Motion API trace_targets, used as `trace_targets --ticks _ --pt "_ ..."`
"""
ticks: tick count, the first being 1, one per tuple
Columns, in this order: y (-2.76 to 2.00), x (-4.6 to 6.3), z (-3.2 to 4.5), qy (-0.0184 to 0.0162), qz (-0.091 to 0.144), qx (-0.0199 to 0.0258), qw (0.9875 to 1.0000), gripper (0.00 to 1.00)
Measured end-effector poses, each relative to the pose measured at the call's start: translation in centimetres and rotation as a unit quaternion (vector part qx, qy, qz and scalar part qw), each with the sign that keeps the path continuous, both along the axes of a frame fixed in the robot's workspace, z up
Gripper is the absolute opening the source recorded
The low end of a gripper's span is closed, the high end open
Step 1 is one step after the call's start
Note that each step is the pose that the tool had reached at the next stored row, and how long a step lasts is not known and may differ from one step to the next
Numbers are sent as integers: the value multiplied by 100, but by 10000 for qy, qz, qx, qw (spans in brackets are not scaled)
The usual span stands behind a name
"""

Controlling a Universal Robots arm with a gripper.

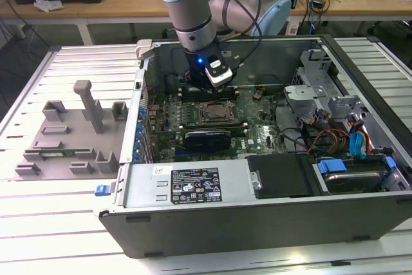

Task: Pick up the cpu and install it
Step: 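Install the first cpu locking lever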

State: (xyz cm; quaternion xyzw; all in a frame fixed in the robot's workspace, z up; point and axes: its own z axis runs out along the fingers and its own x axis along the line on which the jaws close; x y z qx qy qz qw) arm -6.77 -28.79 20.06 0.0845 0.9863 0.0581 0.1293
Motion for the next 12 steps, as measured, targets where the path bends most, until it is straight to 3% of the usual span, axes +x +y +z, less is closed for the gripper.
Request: trace_targets --ticks 6,12 --pt "-11 0 -27 -41 -14 -5 10000 11" --pt "-34 0 -47 -57 -28 -6 10000 11"
